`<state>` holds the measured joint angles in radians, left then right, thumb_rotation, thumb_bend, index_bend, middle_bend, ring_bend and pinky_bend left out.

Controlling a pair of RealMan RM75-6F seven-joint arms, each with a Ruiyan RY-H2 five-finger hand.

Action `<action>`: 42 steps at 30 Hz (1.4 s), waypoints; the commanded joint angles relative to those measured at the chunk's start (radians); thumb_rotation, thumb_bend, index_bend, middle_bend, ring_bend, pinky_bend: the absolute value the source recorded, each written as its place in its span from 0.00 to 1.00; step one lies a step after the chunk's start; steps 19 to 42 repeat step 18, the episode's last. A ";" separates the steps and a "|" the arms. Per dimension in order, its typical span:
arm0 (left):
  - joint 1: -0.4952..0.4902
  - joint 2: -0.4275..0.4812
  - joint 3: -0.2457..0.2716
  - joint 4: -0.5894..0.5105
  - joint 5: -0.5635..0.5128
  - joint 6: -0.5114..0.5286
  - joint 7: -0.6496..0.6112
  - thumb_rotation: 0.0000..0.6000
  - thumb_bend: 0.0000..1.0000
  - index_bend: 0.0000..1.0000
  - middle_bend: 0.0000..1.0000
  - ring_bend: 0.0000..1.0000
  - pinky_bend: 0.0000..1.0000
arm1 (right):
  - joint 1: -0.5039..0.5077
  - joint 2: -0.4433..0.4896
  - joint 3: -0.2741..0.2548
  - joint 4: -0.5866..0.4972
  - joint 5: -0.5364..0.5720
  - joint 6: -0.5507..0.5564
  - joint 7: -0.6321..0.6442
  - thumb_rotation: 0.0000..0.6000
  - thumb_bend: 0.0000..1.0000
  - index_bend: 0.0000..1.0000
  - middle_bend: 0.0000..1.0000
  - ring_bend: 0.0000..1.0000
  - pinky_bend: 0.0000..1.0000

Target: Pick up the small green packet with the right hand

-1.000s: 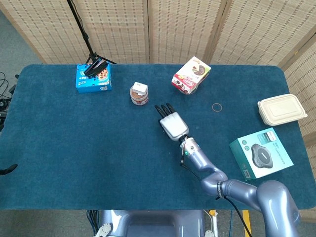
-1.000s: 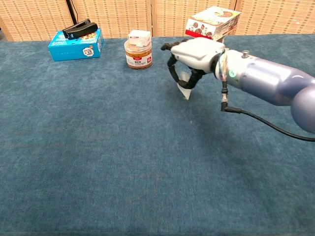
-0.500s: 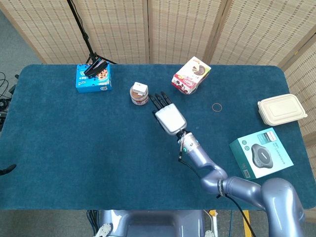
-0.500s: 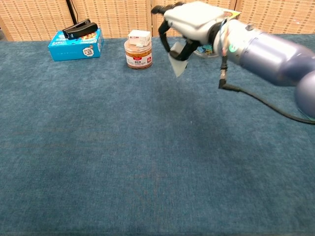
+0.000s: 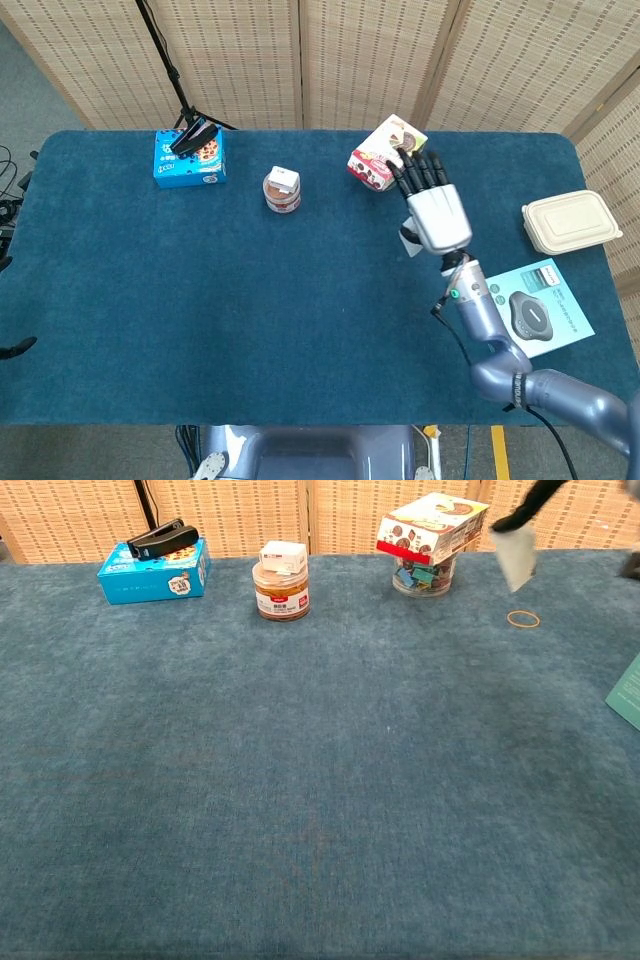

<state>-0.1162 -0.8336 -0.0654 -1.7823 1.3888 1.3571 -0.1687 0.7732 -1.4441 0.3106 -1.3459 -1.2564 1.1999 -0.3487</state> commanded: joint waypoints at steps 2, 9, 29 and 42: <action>0.005 -0.001 0.005 -0.001 0.009 0.008 0.002 1.00 0.08 0.00 0.00 0.00 0.00 | -0.108 0.110 -0.016 -0.096 0.007 0.086 0.035 1.00 0.00 0.00 0.00 0.00 0.00; 0.026 -0.005 0.020 0.002 0.038 0.041 0.004 1.00 0.08 0.00 0.00 0.00 0.00 | -0.297 0.280 -0.068 -0.267 0.005 0.210 0.128 1.00 0.00 0.00 0.00 0.00 0.00; 0.049 -0.019 0.026 0.021 0.070 0.093 -0.010 1.00 0.08 0.00 0.00 0.00 0.00 | -0.462 0.416 -0.188 -0.447 -0.003 0.235 0.140 1.00 0.00 0.00 0.00 0.00 0.00; 0.049 -0.019 0.026 0.021 0.070 0.093 -0.010 1.00 0.08 0.00 0.00 0.00 0.00 | -0.462 0.416 -0.188 -0.447 -0.003 0.235 0.140 1.00 0.00 0.00 0.00 0.00 0.00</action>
